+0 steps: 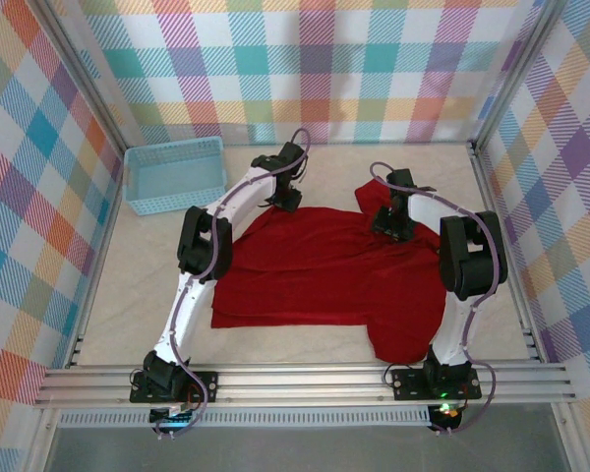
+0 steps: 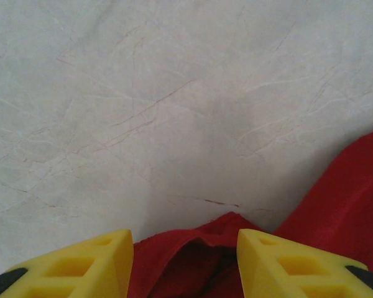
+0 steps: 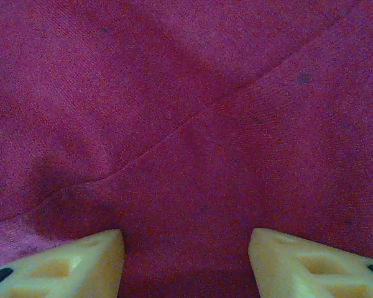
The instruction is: Fold the inside-out t-shirt
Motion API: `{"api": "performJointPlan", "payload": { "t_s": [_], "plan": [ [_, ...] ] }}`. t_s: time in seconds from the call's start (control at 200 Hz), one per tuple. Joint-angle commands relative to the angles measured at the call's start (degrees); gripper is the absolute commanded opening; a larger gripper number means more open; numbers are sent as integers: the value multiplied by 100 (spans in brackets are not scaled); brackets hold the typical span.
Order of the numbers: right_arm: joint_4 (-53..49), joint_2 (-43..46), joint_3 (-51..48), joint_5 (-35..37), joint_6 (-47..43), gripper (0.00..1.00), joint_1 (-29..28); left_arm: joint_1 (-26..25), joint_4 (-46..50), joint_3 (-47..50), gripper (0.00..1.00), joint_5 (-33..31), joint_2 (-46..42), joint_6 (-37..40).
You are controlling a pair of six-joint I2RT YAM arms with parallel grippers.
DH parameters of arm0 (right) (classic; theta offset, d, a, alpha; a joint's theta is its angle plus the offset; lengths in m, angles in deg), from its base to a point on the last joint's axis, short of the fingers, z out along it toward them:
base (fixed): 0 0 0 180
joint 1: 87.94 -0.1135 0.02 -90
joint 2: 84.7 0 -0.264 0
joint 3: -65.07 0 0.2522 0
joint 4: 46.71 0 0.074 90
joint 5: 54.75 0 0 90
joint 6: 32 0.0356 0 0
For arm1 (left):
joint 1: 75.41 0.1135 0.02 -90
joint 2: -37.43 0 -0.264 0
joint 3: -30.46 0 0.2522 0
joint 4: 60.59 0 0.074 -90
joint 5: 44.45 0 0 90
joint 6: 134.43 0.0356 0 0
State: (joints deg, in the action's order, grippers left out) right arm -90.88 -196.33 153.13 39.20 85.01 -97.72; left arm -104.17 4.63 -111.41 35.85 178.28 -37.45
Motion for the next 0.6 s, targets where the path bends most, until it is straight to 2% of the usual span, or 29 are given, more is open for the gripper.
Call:
{"api": "performJointPlan", "payload": {
  "t_s": [0.0, 0.21, 0.42, 0.5, 0.595],
  "plan": [
    [-380, -82, -180, 19, 42, 58, -23, -45, 333, -258, 45, -209, 309, 139],
    [-352, -95, -214, 37, 42, 58, -30, -43, 250, -358, 30, -517, 436, -25],
    [-413, -100, -295, 224, 178, 55, 0, 64, 41, -288, 0, -796, 113, -905],
    [-377, -22, -406, 230, 235, 54, 37, 173, -90, 87, 0, -900, -295, -1491],
    [-388, 42, -501, 262, 252, 53, 51, 379, -621, 1227, 0, -686, -1158, -2212]
  ]
}}
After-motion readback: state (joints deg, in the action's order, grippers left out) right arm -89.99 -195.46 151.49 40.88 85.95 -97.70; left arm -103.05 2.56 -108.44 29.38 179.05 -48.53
